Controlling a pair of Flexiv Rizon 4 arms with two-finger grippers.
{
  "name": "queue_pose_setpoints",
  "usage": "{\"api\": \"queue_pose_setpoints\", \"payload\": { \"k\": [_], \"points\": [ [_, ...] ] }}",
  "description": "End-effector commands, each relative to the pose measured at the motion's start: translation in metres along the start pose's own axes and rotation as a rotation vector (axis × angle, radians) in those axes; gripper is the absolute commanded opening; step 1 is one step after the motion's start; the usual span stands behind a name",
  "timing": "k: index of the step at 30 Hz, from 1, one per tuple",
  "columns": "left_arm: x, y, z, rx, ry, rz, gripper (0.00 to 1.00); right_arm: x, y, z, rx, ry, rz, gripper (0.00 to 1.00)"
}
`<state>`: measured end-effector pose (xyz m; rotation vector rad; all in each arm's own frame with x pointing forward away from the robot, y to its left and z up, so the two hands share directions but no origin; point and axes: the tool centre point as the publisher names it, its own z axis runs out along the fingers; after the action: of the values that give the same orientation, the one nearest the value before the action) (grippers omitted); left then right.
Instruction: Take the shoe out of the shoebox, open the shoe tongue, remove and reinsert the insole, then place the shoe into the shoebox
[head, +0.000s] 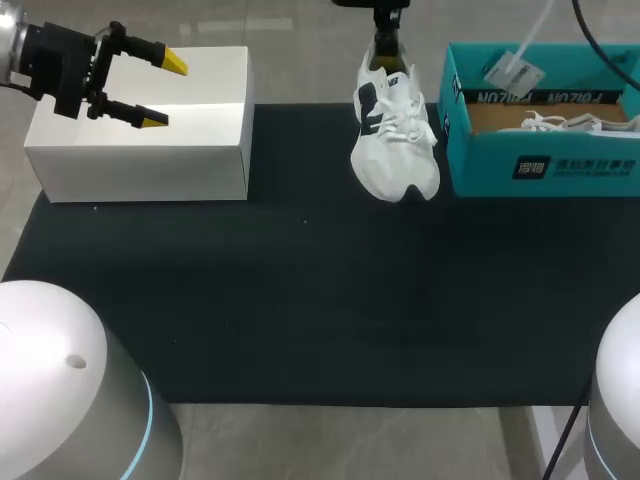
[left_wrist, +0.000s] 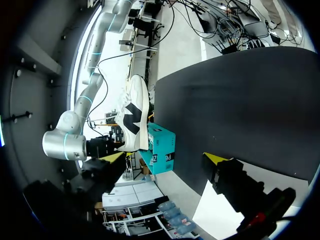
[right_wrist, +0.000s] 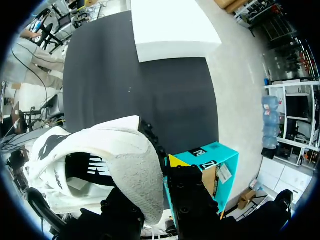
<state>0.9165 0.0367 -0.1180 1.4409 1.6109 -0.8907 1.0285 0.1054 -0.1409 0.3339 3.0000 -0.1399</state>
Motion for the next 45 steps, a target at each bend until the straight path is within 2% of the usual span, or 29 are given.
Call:
{"api": "queue_pose_setpoints", "payload": {
  "k": [1,6,10,13,17,20,23,41,45],
  "points": [
    [-0.001,0.0,0.0,0.0,0.004,0.0,1.0,-0.017,-0.041,-0.003,-0.033,-0.014,0.011,0.0],
    [-0.001,0.0,0.0,0.0,0.004,0.0,1.0,-0.034,-0.089,-0.003,-0.056,-0.071,-0.03,0.0],
    [-0.001,0.0,0.0,0.0,0.004,0.0,1.0,-0.045,-0.127,0.005,-0.097,-0.059,-0.083,0.0],
    [-0.001,0.0,0.0,0.0,0.004,0.0,1.0,-0.056,-0.151,0.015,-0.03,-0.032,-0.069,0.0],
    [-0.001,0.0,0.0,0.0,0.004,0.0,1.0,-0.072,-0.177,0.025,0.001,-0.015,0.007,0.0],
    [-0.001,0.0,0.0,0.0,0.004,0.0,1.0,-0.08,-0.186,0.031,0.02,-0.02,0.04,0.0],
    [-0.001,0.0,0.0,0.0,0.004,0.0,1.0,-0.08,-0.191,0.033,0.005,-0.018,0.076,0.0],
    [-0.001,0.0,0.0,0.0,0.004,0.0,1.0,-0.079,-0.192,0.033,-0.004,-0.016,0.096,0.0],
    [-0.001,0.0,0.0,0.0,0.004,0.0,1.0,-0.093,-0.223,0.037,0.035,-0.008,0.147,0.0]
  ]
}}
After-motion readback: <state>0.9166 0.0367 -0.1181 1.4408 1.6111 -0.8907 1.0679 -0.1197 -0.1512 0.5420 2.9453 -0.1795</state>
